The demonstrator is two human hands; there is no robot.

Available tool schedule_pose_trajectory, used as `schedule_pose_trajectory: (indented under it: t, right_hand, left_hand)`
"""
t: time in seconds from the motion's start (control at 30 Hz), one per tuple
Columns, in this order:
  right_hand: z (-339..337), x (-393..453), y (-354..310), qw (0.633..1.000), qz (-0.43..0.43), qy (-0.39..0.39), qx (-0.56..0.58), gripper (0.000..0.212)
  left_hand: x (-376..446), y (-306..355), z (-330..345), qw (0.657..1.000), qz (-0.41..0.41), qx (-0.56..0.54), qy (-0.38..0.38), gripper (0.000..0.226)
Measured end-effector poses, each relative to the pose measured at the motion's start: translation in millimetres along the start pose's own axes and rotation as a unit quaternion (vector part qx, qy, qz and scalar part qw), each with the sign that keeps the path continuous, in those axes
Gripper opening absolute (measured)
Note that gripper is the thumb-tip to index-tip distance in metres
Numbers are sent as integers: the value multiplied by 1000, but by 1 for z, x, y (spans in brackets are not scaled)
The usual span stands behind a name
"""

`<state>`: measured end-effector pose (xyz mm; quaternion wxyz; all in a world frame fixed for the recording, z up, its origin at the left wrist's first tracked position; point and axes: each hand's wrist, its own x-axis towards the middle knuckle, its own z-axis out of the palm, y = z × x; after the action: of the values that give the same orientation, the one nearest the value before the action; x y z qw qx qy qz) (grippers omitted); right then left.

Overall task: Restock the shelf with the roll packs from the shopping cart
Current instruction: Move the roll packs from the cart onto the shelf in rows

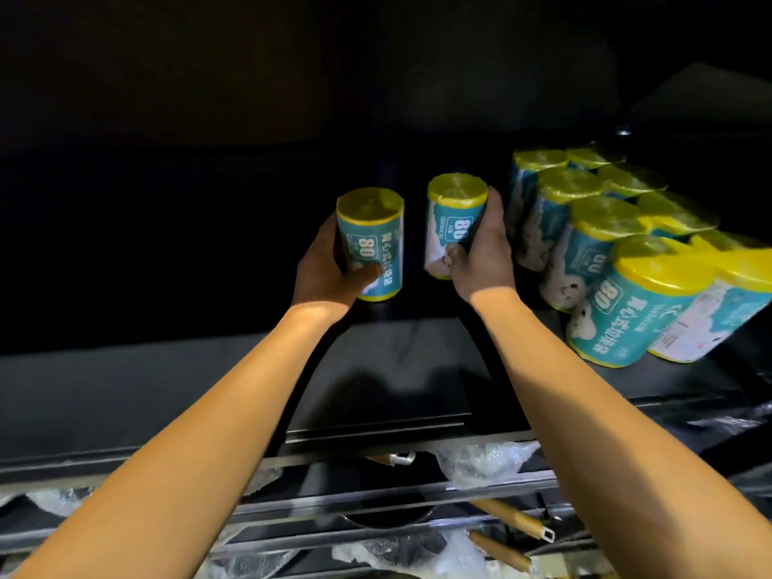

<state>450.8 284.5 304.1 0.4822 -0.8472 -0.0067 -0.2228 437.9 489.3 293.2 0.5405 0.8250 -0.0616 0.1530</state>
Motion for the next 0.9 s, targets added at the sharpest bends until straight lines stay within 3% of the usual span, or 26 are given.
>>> schedule_pose_trajectory:
  t: [0.2, 0.53, 0.73, 0.9]
  right_hand:
    - [15, 39, 8, 999, 32, 27, 1, 86]
    - [35, 67, 19, 996, 80, 45, -19, 93]
    - [26, 59, 16, 987, 109, 107, -59, 78]
    - [21, 47, 18, 990, 101, 95, -32, 61]
  left_hand:
    - [28, -13, 3, 998, 41, -39, -22, 73]
    - [70, -24, 17, 999, 27, -22, -23, 67]
    - [97, -18, 44, 999, 41, 5, -24, 71]
    - [110, -22, 57, 998, 52, 45, -13, 80]
